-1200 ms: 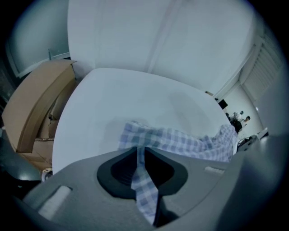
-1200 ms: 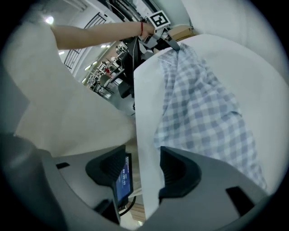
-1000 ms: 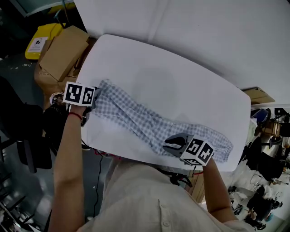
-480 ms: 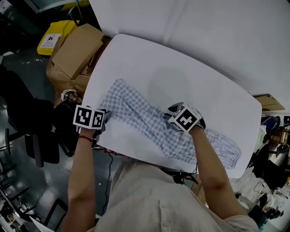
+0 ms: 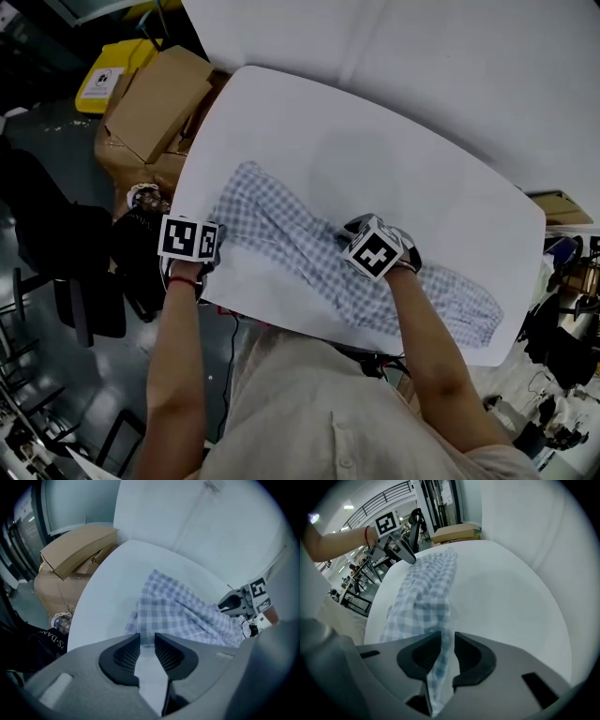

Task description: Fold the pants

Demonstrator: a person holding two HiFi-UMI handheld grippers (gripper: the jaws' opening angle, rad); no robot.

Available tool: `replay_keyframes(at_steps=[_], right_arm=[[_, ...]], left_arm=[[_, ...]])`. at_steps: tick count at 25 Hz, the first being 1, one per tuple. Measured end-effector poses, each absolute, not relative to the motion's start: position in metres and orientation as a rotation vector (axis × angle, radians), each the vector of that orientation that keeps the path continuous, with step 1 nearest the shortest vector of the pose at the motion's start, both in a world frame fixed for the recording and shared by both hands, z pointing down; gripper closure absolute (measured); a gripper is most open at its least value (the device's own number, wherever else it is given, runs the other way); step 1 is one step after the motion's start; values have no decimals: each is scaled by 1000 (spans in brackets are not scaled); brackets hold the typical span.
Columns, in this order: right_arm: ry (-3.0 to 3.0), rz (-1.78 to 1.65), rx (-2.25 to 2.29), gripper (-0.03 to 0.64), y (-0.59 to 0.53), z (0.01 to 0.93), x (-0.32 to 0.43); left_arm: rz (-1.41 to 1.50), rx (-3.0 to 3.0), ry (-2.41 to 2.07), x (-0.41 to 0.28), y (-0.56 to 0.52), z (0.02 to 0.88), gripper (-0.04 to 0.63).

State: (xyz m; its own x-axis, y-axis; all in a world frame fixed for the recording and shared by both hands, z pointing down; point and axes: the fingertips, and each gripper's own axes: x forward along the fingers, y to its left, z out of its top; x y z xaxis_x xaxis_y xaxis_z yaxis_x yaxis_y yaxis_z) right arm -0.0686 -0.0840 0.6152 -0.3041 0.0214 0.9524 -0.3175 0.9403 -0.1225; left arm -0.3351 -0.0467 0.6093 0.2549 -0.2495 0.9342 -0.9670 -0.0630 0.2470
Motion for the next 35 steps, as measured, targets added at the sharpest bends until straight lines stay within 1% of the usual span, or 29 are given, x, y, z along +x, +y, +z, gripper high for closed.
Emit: replay_keyframes(at_steps=[1,2,3,5,9,16,20,25,26,28,30,33,35], right_arm=[[-1850,323,222,524,-85,615,-68],[-1850,313,228,542,-86,615,-68],[-1854,314,233,573,-87,615,-68],[-1862,337,245,589,-88,615,-67],[-1854,341,272,594,-101,614,-56],[-1800,236,301,594,-150,615,-31],[-1809,102,296,594,-177,608,-50],[-1886,62,253,592,-182,606,-92],[-1907,92,255,588,-181,608,-96],[-1959,218,286,485,-181,607,-95],[-2009,340,329,436,-186,598,-83],[-2058,386,407,430,-196,571,-48],[-2079,407,462,430,-193,552,-13]], left_arm=[[918,1518,-1188,-337,-47,612,496],[929,1511,-1198,-339,-47,614,523],[939,1511,-1202,-340,-48,614,537],[949,1515,-1192,-341,-48,614,558],[941,1525,-1163,-345,-44,606,572],[980,1523,-986,-368,-18,598,572],[1070,1490,-909,-385,-2,597,572],[1178,1425,-1015,-419,-2,599,572],[1181,1422,-1022,-421,-2,602,572],[1183,1419,-1031,-420,0,611,571],[1188,1417,-1060,-422,2,619,571],[1172,1420,-1128,-428,0,618,564],[1161,1433,-1171,-431,-1,608,475]])
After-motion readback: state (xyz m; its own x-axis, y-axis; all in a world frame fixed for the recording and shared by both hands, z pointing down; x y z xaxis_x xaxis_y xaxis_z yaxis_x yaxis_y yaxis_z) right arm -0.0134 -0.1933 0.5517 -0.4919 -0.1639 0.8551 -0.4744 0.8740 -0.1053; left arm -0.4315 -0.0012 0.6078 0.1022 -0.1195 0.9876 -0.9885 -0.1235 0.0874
